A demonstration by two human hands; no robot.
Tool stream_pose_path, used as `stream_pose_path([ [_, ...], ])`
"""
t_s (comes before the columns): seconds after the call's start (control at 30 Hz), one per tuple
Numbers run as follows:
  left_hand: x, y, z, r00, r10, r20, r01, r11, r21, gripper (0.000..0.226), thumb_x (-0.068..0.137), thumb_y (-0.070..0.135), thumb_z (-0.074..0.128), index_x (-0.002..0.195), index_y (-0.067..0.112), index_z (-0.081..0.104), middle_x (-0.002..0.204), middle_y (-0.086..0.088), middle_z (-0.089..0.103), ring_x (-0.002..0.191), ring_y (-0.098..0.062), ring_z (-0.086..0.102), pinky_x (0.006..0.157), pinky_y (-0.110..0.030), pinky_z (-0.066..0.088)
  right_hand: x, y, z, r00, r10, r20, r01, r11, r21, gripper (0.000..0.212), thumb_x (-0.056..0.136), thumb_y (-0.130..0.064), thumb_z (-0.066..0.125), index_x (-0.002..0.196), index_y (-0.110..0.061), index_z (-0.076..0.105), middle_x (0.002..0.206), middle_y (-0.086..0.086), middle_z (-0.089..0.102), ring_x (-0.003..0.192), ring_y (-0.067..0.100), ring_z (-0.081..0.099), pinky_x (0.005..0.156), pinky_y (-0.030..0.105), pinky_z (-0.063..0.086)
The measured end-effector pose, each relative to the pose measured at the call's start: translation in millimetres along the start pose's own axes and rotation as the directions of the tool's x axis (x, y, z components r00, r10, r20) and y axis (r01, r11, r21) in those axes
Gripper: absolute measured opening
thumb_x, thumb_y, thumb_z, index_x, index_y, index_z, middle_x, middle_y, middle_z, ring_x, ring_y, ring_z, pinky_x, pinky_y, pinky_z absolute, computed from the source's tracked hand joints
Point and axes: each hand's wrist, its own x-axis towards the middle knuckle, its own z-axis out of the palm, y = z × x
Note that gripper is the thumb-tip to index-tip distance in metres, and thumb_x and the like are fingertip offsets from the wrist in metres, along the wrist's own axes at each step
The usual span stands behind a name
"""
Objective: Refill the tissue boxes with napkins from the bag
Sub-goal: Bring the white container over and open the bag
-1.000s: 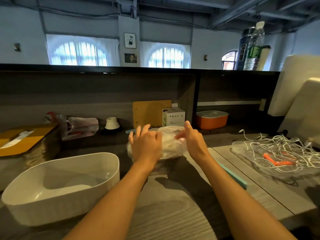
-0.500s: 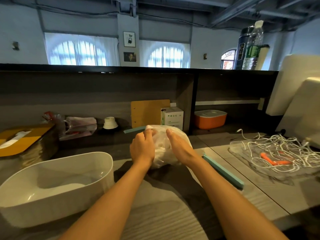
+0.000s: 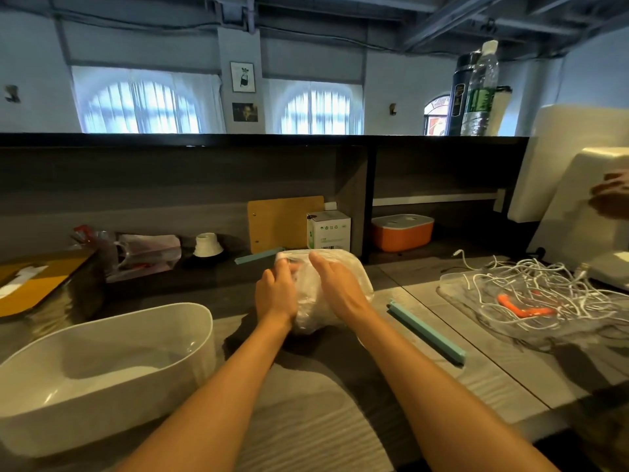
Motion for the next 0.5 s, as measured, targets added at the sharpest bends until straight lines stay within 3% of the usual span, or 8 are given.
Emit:
stream_pose_path([
  [0.1,-2.1,0.5,-1.5,1.000,-0.002,0.015,0.002,1.000,-0.030,0.037,0.107,0.041,0.026,0.097,0.024,0.058,0.116,-0.005,0.053,0.107,-0.023,0.053,0.089,-0.037,0.043,2.5,0.6,6.5,1.000,0.005,-0.019,-0.007,0.990,-0.138,0.062,0.099,-0.059,0.034,0.118,-0.009,0.065,0.117,0.010,0.065,0.104,0.020,0.057,0.097,0.040,0.044],
  [0.27,-3.0,-3.3,-0.5,0.999,0.025,0.023,-0.023,0.998,-0.062,0.048,0.107,0.040,0.026,0.127,0.014,0.060,0.124,-0.008,0.057,0.107,-0.019,0.052,0.087,-0.031,0.039,2.5,6.2,14.2,0.999,-0.008,-0.043,0.000,0.984,-0.179,0.060,0.097,-0.061,0.037,0.114,-0.011,0.066,0.113,0.005,0.063,0.103,0.017,0.056,0.093,0.033,0.043],
  [0.33,-3.2,-5.8,1.3,0.999,0.045,0.027,-0.043,0.997,-0.071,0.045,0.108,0.038,0.026,0.122,0.016,0.062,0.125,-0.008,0.060,0.111,-0.021,0.056,0.088,-0.030,0.040,2.6,7.5,14.1,0.999,-0.001,-0.042,-0.005,0.990,-0.138,0.052,0.097,-0.060,0.041,0.104,-0.014,0.065,0.106,0.002,0.063,0.101,0.018,0.058,0.092,0.034,0.045],
  [0.43,-5.0,-6.9,3.1,0.998,0.051,0.024,-0.050,0.997,-0.064,0.034,0.108,0.037,0.026,0.096,0.024,0.056,0.109,-0.004,0.059,0.099,-0.016,0.054,0.086,-0.030,0.039,1.3,7.2,11.3,1.000,0.004,-0.027,-0.007,0.995,-0.104,0.042,0.095,-0.059,0.046,0.093,-0.019,0.060,0.098,-0.001,0.060,0.096,0.017,0.058,0.090,0.035,0.048],
  [0.5,-5.3,-6.3,3.4,1.000,0.022,0.019,-0.021,0.998,-0.064,0.033,0.107,0.040,0.027,0.093,0.024,0.052,0.103,-0.001,0.055,0.097,-0.015,0.053,0.086,-0.031,0.040,0.4,8.9,10.6,1.000,0.001,-0.012,-0.002,0.991,-0.130,0.040,0.093,-0.061,0.048,0.085,-0.022,0.057,0.091,0.000,0.060,0.089,0.016,0.059,0.084,0.034,0.049],
])
